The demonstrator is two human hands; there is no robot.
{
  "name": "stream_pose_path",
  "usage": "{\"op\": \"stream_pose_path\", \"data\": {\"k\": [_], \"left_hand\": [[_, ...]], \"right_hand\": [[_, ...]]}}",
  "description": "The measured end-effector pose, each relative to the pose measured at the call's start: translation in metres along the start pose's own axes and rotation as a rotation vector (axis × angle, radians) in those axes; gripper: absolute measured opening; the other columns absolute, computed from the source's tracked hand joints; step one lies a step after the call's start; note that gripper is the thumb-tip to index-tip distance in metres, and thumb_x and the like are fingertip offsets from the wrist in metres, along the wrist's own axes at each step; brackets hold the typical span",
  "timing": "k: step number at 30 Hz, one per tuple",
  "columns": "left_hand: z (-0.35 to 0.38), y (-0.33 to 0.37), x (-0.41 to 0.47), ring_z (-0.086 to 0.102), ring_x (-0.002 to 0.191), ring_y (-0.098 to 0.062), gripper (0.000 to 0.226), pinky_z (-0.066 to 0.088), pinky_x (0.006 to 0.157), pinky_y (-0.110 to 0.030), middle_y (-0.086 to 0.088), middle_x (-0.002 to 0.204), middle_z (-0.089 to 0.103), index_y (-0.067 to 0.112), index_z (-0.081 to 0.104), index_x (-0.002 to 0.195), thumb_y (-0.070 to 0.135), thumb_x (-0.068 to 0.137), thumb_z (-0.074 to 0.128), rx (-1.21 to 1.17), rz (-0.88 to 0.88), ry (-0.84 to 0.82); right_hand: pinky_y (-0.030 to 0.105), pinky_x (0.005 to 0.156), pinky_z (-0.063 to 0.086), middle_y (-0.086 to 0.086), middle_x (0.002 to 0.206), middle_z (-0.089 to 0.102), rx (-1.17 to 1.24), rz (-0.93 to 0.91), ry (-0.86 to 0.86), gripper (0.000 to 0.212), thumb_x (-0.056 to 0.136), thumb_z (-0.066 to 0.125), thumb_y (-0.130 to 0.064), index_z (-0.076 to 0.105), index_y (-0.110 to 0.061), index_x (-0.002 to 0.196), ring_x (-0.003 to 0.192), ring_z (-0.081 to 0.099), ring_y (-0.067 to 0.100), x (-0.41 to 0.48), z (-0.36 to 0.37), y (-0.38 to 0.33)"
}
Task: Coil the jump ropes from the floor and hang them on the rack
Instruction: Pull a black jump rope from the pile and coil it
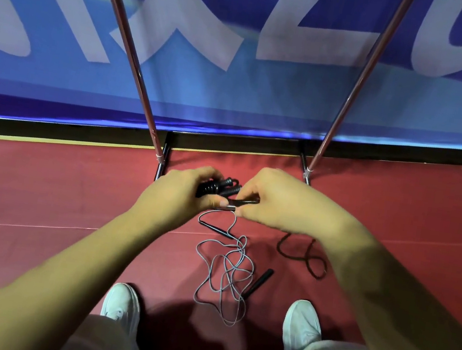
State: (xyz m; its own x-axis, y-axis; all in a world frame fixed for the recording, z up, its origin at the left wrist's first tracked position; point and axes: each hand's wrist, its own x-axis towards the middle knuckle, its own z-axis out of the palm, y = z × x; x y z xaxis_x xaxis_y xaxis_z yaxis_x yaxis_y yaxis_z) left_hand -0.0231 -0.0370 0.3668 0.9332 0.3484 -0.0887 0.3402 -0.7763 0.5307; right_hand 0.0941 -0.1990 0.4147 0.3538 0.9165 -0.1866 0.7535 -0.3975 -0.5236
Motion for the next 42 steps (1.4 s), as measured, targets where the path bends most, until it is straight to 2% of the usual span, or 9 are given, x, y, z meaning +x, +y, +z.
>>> {"op": "stream_pose_path", "data": {"k": [5,8,12,16,24,31,34,38,42], "left_hand": [[-0.006,0.0,-0.002,0.067,0.09,-0.01,0.06,0.052,0.082,-0.033,0.017,0.095,0.071,0.037,0.063,0.116,0.076,0.071,0.058,0.076,0.233,-0.298],[-0.006,0.009,-0.007,0.048,0.059,-0.005,0.057,0.041,0.059,-0.019,0.017,0.063,0.056,0.032,0.065,0.094,0.08,0.065,0.062,0.021,0.316,-0.258],[-0.009,0.017,-0.012,0.044,0.054,-0.012,0.035,0.038,0.053,-0.031,0.0,0.061,0.05,0.028,0.059,0.078,0.062,0.076,0.068,-0.205,0.338,-0.074],[-0.019,0.029,-0.017,0.051,0.05,-0.012,0.011,0.036,0.043,-0.019,-0.003,0.06,0.055,0.015,0.067,0.092,0.025,0.089,0.072,-0.692,0.197,-0.087],[-0.023,0.027,-0.007,0.047,0.049,-0.022,0.037,0.038,0.046,-0.024,-0.011,0.061,0.054,0.009,0.059,0.098,0.044,0.087,0.057,-1.181,-0.116,0.087],[-0.024,0.024,0.0,0.047,0.043,-0.018,0.036,0.038,0.042,-0.021,-0.004,0.057,0.052,0.014,0.062,0.09,0.049,0.091,0.054,-1.437,-0.43,-0.063],[-0.022,0.02,0.0,0.049,0.044,-0.019,0.037,0.038,0.044,-0.023,-0.005,0.06,0.055,0.013,0.061,0.087,0.051,0.092,0.059,-1.184,-0.452,-0.008],[-0.01,0.005,-0.002,0.068,0.069,-0.019,0.038,0.053,0.064,-0.034,0.006,0.079,0.072,0.031,0.064,0.106,0.063,0.085,0.061,-0.126,-0.18,0.188],[-0.009,0.006,-0.001,0.066,0.095,-0.028,0.041,0.052,0.075,-0.036,0.005,0.103,0.071,0.035,0.059,0.116,0.059,0.084,0.065,0.078,-0.163,0.04]], "right_hand": [[0.021,0.049,0.036,-0.002,0.053,0.058,0.085,-0.007,0.039,0.011,0.082,0.073,-0.022,0.074,-0.019,0.072,0.05,0.048,0.006,-0.003,-0.003,0.001],[0.027,0.062,0.045,-0.002,0.064,0.068,0.177,0.005,0.167,0.008,0.076,0.079,-0.025,0.076,-0.018,0.073,0.061,0.059,0.01,-0.001,-0.004,0.008],[0.022,0.059,0.046,-0.003,0.067,0.071,0.37,0.032,0.333,0.007,0.075,0.082,-0.025,0.077,-0.02,0.074,0.057,0.057,0.004,0.004,0.0,0.016],[0.013,0.049,0.036,-0.007,0.057,0.063,0.461,0.065,0.318,0.029,0.088,0.068,-0.012,0.071,-0.034,0.07,0.046,0.047,-0.001,0.008,-0.002,0.019],[0.02,0.054,0.046,-0.001,0.054,0.048,0.503,0.085,0.187,0.021,0.1,0.053,-0.02,0.073,-0.012,0.101,0.049,0.051,0.014,0.011,0.002,0.017],[0.013,0.046,0.032,-0.007,0.053,0.048,0.376,0.113,0.087,0.02,0.099,0.054,-0.024,0.073,-0.018,0.102,0.042,0.037,0.004,0.004,0.0,0.014],[0.017,0.048,0.031,-0.009,0.049,0.043,0.288,0.104,0.05,0.019,0.098,0.056,-0.025,0.073,-0.017,0.1,0.043,0.04,0.004,0.003,-0.003,0.011],[0.034,0.055,0.024,0.0,0.057,0.033,0.141,0.021,-0.013,0.03,0.097,0.057,-0.025,0.059,-0.003,0.076,0.053,0.029,0.012,0.003,0.002,0.004],[0.029,0.049,0.024,0.004,0.058,0.04,0.061,-0.018,-0.053,0.024,0.092,0.061,-0.023,0.067,-0.007,0.077,0.053,0.031,0.013,0.001,0.004,0.001]]}}
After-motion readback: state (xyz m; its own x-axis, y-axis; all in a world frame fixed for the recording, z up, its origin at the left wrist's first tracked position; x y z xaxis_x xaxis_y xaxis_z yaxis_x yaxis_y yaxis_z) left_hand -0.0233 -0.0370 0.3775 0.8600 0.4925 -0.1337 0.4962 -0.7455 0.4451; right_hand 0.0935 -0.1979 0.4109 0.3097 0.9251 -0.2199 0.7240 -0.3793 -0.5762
